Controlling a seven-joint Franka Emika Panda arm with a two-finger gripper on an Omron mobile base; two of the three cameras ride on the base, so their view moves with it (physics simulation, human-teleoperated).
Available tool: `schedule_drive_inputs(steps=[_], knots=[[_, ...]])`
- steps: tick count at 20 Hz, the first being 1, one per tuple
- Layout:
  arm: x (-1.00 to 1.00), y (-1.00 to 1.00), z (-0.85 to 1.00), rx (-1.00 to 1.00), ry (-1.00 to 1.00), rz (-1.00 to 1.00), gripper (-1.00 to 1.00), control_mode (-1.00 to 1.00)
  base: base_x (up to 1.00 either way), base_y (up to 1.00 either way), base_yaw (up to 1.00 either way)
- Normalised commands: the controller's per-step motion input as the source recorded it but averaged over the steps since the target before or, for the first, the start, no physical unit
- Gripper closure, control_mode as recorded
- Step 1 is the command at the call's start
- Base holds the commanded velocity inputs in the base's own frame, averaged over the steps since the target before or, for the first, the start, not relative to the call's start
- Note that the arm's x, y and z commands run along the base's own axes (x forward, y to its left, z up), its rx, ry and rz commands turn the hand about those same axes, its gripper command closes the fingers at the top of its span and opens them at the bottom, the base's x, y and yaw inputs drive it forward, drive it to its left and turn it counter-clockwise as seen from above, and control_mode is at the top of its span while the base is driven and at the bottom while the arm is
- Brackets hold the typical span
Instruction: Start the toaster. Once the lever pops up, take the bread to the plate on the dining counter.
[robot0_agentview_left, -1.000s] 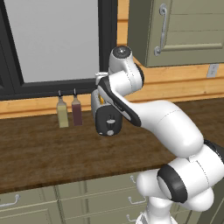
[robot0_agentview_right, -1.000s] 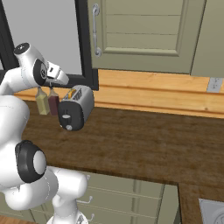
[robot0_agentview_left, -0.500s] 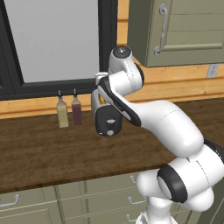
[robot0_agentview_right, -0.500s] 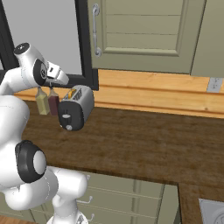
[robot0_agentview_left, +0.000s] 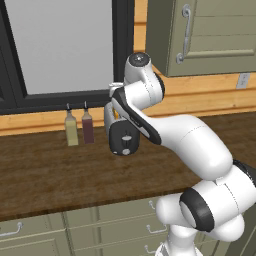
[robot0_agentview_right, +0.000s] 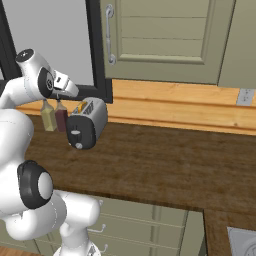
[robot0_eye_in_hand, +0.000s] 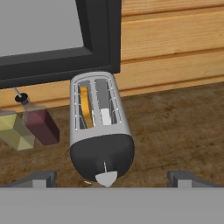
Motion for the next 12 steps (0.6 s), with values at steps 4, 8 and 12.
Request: schedule_drive_inputs(steps=[4, 8, 12], knots=[[0.00, 0.00, 0.00, 0.00, 0.00, 0.00, -1.00, -1.00, 0.00, 0.00, 0.00], [0.00, 0.00, 0.00, 0.00, 0.00, 0.00, -1.00, -1.00, 0.00, 0.00, 0.00], [0.00, 0.00, 0.00, 0.00, 0.00, 0.00, -1.00, -1.00, 0.00, 0.00, 0.00]])
